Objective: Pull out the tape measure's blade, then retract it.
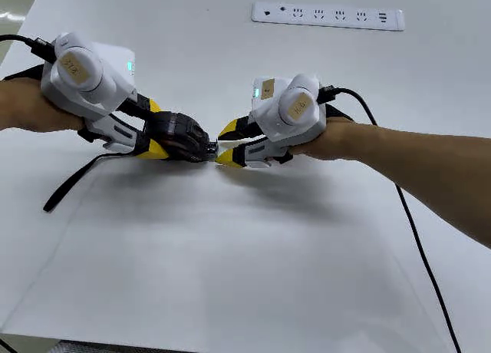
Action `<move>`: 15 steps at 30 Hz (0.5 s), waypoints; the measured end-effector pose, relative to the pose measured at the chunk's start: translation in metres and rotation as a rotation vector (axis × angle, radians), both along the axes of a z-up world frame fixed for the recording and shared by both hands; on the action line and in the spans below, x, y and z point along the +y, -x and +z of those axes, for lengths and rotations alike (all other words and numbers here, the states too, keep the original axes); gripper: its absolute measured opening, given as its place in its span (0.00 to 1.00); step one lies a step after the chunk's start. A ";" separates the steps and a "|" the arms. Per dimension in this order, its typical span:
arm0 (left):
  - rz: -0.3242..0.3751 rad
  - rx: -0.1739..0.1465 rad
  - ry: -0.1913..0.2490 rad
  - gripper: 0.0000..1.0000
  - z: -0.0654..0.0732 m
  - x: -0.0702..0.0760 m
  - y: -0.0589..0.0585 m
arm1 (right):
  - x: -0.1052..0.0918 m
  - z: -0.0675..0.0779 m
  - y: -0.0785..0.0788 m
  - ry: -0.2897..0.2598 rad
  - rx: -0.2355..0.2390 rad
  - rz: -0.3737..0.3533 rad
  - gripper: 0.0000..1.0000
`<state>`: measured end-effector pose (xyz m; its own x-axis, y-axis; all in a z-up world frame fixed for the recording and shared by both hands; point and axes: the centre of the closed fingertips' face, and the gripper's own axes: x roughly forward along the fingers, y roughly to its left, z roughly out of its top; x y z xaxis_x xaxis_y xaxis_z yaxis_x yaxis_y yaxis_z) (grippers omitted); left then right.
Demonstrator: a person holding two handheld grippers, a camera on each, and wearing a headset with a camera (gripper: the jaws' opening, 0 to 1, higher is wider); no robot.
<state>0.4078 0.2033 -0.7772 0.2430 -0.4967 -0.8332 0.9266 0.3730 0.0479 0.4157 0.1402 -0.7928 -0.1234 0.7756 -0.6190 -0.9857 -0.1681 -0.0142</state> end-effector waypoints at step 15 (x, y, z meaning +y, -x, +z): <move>-0.004 0.004 -0.002 0.27 0.003 -0.003 0.006 | 0.008 -0.006 0.004 0.014 0.001 0.020 0.12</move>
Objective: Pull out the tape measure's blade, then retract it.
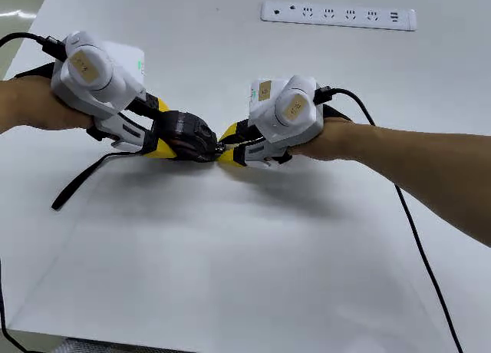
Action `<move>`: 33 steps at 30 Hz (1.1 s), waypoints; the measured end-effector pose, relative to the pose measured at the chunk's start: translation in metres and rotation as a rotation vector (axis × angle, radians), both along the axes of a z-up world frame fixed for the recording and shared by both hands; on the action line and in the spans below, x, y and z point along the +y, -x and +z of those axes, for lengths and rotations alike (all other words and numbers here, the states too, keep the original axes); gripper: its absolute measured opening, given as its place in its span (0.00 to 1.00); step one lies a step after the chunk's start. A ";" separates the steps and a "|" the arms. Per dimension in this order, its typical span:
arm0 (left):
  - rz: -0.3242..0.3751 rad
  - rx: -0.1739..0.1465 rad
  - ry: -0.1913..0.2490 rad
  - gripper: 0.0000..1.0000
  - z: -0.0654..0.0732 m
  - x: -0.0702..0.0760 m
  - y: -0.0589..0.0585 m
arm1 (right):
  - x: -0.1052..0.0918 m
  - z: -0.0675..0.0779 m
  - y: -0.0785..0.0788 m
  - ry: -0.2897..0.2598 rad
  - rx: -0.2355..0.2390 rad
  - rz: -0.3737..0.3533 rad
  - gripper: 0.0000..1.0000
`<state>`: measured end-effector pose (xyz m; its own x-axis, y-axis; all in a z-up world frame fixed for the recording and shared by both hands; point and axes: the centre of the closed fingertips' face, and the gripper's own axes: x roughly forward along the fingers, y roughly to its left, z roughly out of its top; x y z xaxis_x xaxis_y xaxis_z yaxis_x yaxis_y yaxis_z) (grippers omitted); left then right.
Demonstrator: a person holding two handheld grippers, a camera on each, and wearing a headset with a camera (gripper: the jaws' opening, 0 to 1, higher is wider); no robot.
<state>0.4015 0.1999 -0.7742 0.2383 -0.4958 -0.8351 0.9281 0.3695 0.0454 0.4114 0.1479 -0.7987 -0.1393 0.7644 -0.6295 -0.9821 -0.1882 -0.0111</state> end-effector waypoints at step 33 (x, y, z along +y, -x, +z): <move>0.014 0.018 0.006 0.27 -0.003 0.005 -0.001 | -0.005 -0.005 -0.004 0.027 -0.056 0.042 0.08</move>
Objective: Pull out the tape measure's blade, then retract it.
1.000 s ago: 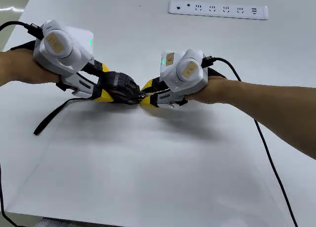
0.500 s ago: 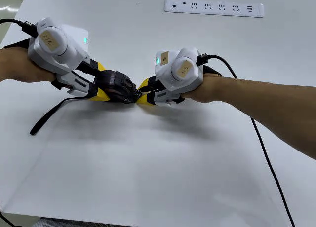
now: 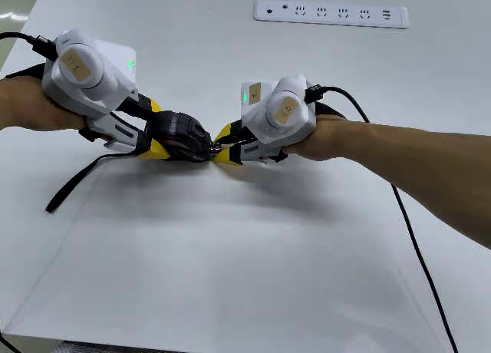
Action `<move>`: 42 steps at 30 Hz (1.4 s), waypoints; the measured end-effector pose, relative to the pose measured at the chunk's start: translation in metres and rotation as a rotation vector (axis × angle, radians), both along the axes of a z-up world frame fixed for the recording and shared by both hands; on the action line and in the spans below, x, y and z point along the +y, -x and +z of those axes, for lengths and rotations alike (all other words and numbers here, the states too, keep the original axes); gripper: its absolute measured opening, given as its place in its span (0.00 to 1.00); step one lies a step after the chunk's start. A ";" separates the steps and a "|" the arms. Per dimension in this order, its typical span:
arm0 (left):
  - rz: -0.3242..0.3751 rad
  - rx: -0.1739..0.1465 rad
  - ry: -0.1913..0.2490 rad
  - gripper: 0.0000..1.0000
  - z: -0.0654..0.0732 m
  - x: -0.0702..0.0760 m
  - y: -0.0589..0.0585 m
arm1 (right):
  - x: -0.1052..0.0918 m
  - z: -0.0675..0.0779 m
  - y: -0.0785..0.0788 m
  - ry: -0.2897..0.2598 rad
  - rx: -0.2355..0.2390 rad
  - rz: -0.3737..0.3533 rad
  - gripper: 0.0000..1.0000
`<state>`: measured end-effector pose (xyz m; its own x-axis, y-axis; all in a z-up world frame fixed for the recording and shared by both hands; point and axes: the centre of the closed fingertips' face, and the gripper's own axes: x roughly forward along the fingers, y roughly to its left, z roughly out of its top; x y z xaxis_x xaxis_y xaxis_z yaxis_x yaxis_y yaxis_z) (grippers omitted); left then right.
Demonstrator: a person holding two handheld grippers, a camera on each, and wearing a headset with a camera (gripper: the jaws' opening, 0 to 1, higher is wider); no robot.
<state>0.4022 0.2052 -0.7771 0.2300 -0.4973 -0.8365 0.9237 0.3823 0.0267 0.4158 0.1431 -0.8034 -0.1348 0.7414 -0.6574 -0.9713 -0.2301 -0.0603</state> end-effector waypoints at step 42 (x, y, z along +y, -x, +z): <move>0.008 0.002 -0.004 0.27 0.003 -0.004 0.004 | -0.048 0.000 -0.005 0.032 -0.007 -0.010 0.08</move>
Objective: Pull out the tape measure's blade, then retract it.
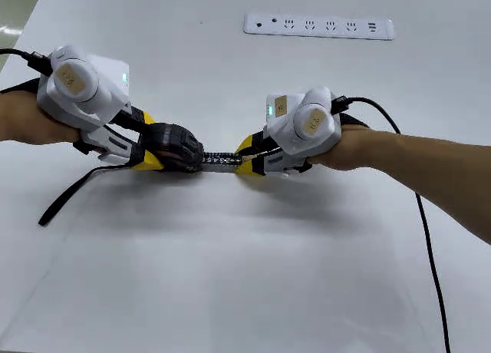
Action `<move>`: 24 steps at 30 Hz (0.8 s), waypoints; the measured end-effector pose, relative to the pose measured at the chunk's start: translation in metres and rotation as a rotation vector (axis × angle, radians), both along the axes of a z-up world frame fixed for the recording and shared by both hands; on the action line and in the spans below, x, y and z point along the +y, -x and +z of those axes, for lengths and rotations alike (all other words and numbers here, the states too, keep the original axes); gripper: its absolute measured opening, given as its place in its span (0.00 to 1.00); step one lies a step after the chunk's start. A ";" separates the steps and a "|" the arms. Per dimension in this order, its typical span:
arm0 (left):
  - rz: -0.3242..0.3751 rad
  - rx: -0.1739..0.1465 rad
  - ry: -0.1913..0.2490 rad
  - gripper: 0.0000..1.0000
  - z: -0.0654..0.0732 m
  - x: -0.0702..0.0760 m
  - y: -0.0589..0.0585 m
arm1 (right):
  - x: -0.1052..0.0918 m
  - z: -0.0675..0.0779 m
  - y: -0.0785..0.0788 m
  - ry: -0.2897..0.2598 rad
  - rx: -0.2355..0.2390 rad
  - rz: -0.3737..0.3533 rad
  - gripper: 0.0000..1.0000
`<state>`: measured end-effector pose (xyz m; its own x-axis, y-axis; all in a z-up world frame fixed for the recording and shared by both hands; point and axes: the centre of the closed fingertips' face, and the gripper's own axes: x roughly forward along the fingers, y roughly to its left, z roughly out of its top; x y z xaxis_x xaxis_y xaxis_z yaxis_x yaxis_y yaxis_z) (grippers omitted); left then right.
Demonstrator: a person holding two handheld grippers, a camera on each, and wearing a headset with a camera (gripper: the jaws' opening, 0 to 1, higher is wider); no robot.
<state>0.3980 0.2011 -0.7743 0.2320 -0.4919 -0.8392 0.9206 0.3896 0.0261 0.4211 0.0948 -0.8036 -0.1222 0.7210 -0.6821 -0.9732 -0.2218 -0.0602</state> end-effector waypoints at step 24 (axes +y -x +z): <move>0.004 0.004 -0.013 0.27 0.000 -0.002 0.001 | -0.041 0.000 -0.008 0.045 0.000 -0.019 0.09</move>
